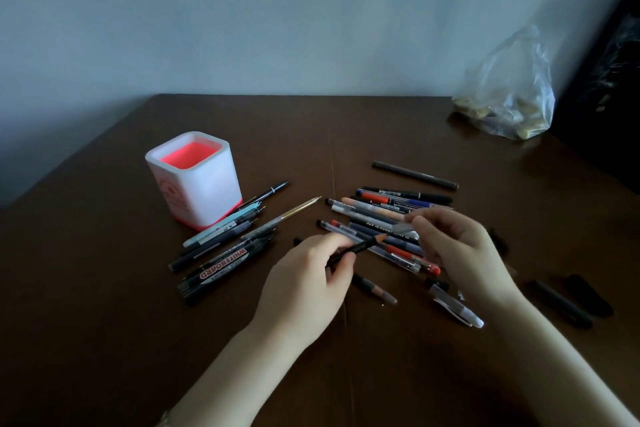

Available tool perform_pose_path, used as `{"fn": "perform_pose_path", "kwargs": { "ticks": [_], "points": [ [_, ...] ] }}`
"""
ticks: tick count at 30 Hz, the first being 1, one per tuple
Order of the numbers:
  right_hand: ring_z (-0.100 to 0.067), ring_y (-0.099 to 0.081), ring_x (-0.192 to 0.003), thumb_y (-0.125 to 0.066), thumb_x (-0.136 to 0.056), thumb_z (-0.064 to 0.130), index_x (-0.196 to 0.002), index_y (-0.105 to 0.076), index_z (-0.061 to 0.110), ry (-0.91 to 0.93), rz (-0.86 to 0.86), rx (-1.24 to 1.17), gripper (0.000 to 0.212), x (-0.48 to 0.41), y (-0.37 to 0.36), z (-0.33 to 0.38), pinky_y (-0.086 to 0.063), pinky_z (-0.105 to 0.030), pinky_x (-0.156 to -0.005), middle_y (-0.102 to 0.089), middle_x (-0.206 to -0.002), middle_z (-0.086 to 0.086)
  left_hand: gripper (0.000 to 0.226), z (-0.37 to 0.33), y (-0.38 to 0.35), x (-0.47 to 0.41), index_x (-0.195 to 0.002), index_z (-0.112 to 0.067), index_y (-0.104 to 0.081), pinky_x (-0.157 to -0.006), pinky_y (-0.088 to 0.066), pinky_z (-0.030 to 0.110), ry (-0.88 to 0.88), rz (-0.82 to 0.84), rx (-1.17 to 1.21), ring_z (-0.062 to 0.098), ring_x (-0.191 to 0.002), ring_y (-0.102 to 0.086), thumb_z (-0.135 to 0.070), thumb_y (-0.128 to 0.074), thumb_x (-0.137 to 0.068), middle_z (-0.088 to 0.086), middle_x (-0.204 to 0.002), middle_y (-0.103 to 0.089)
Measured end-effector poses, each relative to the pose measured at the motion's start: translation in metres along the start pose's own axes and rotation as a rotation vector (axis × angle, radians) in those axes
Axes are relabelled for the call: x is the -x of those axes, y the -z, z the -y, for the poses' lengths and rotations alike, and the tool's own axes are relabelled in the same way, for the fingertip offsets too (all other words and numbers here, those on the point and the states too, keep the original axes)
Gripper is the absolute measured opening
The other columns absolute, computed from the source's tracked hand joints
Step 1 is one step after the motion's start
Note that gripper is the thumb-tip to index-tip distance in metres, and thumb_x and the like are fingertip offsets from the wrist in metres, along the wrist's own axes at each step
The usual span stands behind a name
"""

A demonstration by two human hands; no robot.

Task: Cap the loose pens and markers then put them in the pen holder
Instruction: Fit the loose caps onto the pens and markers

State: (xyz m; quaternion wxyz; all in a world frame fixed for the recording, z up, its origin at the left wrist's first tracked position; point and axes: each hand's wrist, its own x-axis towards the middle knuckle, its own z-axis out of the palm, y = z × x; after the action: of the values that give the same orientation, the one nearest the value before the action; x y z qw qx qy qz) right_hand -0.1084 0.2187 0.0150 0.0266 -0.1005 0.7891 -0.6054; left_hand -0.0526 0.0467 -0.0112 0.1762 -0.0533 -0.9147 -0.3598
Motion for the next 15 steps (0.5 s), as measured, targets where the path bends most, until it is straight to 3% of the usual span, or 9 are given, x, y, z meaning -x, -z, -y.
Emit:
{"fn": "perform_pose_path", "kwargs": {
  "ticks": [4, 10, 15],
  "points": [
    [-0.008, -0.044, -0.052, -0.050, -0.089, 0.019, -0.088, -0.065, 0.021, -0.028, -0.044, -0.134, 0.016, 0.0025, 0.0050, -0.0063, -0.037, -0.027, -0.056, -0.053, -0.052, 0.007, 0.025, 0.0026, 0.0002, -0.0012, -0.114, -0.023, -0.062, -0.081, -0.051, 0.023, 0.002, 0.001, -0.005, 0.003, -0.093, -0.059, -0.024, -0.052, -0.091, -0.010, -0.105, -0.065],
    [0.007, -0.053, -0.049, -0.050, -0.090, 0.018, -0.089, -0.063, 0.024, 0.013, 0.039, -0.018, 0.015, 0.0069, -0.0001, -0.0086, -0.039, -0.008, -0.047, -0.062, -0.057, 0.019, 0.024, 0.0000, -0.0025, 0.0016, -0.111, -0.024, -0.063, -0.078, -0.048, 0.013, -0.042, 0.020, -0.016, 0.002, -0.092, -0.059, -0.023, -0.053, -0.089, -0.011, -0.102, -0.065],
    [0.005, -0.050, -0.044, -0.049, -0.090, 0.017, -0.091, -0.063, 0.020, 0.031, -0.007, -0.039, 0.015, 0.0086, 0.0035, -0.0083, -0.037, -0.006, -0.043, -0.060, -0.052, 0.020, 0.023, 0.0009, -0.0026, 0.0016, -0.110, -0.022, -0.064, -0.077, -0.050, 0.015, -0.068, 0.012, -0.010, 0.003, -0.089, -0.061, -0.021, -0.055, -0.089, -0.009, -0.100, -0.067]
  ]
}}
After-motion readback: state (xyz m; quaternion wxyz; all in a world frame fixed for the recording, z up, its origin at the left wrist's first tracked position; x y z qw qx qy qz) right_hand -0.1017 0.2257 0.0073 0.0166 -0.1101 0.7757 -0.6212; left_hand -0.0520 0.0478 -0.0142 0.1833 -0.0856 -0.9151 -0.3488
